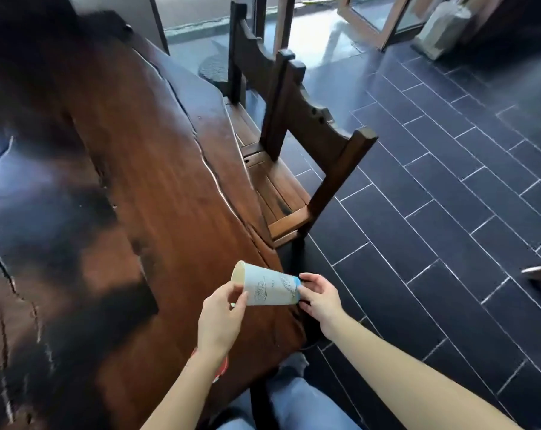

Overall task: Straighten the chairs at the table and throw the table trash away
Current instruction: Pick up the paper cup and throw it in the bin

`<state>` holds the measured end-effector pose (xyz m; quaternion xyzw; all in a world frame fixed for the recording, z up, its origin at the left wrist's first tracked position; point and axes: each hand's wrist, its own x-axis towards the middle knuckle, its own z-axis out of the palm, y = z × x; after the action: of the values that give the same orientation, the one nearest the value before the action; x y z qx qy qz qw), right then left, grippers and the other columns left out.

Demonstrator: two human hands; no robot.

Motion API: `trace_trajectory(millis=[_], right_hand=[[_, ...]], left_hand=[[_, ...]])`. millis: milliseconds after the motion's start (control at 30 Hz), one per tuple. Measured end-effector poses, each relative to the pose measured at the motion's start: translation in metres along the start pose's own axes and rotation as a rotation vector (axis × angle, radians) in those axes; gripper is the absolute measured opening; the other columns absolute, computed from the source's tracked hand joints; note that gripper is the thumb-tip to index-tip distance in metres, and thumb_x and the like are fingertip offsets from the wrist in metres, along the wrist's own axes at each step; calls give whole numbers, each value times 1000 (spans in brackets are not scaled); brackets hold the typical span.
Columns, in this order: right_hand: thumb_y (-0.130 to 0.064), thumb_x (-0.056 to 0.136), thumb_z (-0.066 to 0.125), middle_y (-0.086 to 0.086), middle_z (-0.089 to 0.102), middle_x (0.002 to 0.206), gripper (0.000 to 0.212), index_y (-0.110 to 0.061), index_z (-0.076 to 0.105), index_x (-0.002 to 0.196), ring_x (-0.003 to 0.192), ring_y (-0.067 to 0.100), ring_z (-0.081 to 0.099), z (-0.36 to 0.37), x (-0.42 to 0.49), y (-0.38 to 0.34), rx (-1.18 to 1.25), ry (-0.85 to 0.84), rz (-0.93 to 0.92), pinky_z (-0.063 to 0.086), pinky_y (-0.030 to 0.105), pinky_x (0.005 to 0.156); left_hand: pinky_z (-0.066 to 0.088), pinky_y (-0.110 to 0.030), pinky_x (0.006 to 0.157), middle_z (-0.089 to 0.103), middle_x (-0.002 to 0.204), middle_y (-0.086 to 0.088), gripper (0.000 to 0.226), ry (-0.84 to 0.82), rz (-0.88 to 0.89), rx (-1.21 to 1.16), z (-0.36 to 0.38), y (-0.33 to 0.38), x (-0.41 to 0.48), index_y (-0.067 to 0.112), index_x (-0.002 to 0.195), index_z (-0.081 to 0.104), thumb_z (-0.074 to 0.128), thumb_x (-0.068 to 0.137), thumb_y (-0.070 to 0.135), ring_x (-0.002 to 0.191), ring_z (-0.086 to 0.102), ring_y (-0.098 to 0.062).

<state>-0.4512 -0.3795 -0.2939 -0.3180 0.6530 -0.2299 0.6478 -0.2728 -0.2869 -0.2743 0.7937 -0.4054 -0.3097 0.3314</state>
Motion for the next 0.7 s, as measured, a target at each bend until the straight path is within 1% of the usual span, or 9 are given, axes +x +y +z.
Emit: trace_trajectory(millis=[67, 167, 300, 367, 433, 500, 567, 633, 700], right_hand=[[-2, 90, 61, 2, 68, 96, 22, -16, 62, 106, 86, 14, 63, -25, 6, -2, 61, 59, 12, 51, 25, 69], [0, 89, 61, 0, 68, 94, 21, -19, 62, 98, 87, 14, 63, -61, 15, 1, 158, 160, 32, 50, 24, 70], [4, 86, 62, 1, 66, 92, 22, -17, 61, 92, 82, 12, 62, -105, 22, 13, 289, 282, 89, 49, 24, 71], [5, 86, 62, 1, 65, 91, 22, -16, 61, 92, 81, 12, 61, -123, 25, 22, 320, 325, 125, 49, 23, 71], [6, 87, 60, 3, 66, 93, 22, -15, 61, 91, 82, 13, 62, -141, 30, 32, 346, 362, 158, 50, 24, 72], [6, 87, 60, 5, 66, 94, 21, -15, 61, 90, 83, 14, 63, -155, 34, 40, 360, 395, 189, 51, 25, 72], [6, 87, 59, 5, 66, 94, 22, -16, 62, 88, 82, 15, 62, -166, 40, 47, 343, 428, 233, 52, 27, 73], [4, 86, 58, 6, 67, 93, 23, -18, 62, 85, 82, 16, 61, -174, 44, 55, 293, 431, 289, 52, 27, 74], [1, 86, 57, 5, 66, 92, 20, -18, 63, 86, 84, 16, 60, -180, 49, 60, 229, 387, 322, 51, 26, 72]], left_hand=[[53, -31, 70, 66, 92, 11, 8, -16, 28, 26, 19, 16, 4, 24, 93, 65, 60, 87, 23, 81, 61, -9], [47, -30, 69, 63, 88, 7, 9, -49, 58, 85, 52, 37, 6, 20, 93, 66, 61, 86, 21, 81, 56, -13], [47, -30, 70, 63, 84, 6, 7, -164, 25, 53, 100, 58, 0, 19, 91, 66, 62, 85, 20, 74, 56, -13], [49, -32, 73, 64, 87, 4, 8, -223, -4, 40, 121, 64, -5, 20, 91, 65, 60, 85, 20, 76, 59, -13], [49, -30, 74, 65, 91, 4, 10, -272, -40, 26, 141, 68, -8, 21, 93, 64, 58, 86, 22, 79, 60, -11], [48, -28, 77, 64, 98, 6, 13, -341, -82, 13, 156, 70, -8, 21, 100, 61, 55, 88, 24, 83, 61, -9], [47, -28, 82, 61, 107, 6, 22, -450, -90, 20, 170, 71, -6, 20, 110, 57, 53, 88, 22, 90, 60, -9], [45, -29, 89, 57, 114, 7, 34, -565, -90, 66, 183, 67, -2, 20, 121, 52, 52, 87, 21, 98, 59, -11], [44, -29, 90, 58, 115, 8, 35, -649, -93, 105, 194, 63, 4, 21, 120, 52, 52, 86, 19, 104, 57, -11]])
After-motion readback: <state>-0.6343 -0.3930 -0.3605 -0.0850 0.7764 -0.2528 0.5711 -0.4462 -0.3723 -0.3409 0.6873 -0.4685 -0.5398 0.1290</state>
